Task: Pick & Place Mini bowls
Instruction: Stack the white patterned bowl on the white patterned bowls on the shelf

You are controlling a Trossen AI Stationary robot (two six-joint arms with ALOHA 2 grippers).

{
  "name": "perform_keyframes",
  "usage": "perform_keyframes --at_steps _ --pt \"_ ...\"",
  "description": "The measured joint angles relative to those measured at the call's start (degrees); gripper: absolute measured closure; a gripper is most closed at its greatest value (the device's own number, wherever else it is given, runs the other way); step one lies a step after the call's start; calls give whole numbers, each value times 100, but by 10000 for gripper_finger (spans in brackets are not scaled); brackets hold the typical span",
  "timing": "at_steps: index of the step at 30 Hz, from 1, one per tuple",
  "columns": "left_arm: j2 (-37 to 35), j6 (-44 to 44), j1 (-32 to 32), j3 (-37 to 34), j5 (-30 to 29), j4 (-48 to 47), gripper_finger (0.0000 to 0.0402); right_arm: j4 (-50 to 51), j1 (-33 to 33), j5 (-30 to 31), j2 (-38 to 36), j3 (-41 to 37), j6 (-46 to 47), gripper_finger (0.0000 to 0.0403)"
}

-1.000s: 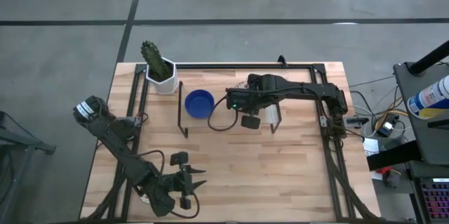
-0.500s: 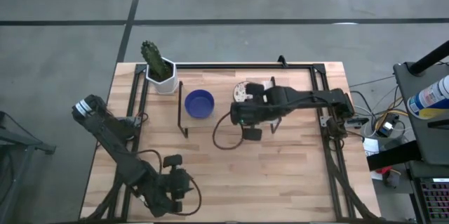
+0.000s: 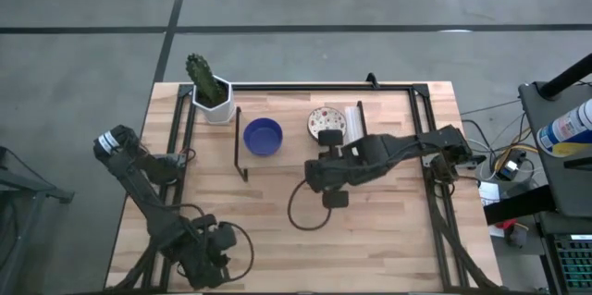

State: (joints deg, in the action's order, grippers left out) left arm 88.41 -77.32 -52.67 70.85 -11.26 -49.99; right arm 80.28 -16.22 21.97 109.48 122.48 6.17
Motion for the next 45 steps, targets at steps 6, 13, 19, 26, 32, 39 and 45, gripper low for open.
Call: perform_keyframes --at_steps 6,13,19,26,32,39,45 --pt "102 -986 -374 0 487 -1 255 -125 -197 29 4 0 -84 351" --pt "399 -1633 -602 0 437 -65 255 -174 -231 73 2 0 -87 351" --pt "904 -1574 -605 -4 504 -71 255 -186 -231 73 2 -2 -76 351" --pt "1271 -1539 -605 -7 1038 -296 255 -271 -231 69 3 -2 -80 351" --pt "1269 -1455 -627 -7 1097 -377 259 -311 -231 68 2 -2 -80 351" --pt "1273 -731 -631 -7 1153 -394 306 -309 -236 47 3 -2 -86 351" --pt "1225 -157 -633 7 731 -599 386 -384 -275 -84 2 -2 -475 351"
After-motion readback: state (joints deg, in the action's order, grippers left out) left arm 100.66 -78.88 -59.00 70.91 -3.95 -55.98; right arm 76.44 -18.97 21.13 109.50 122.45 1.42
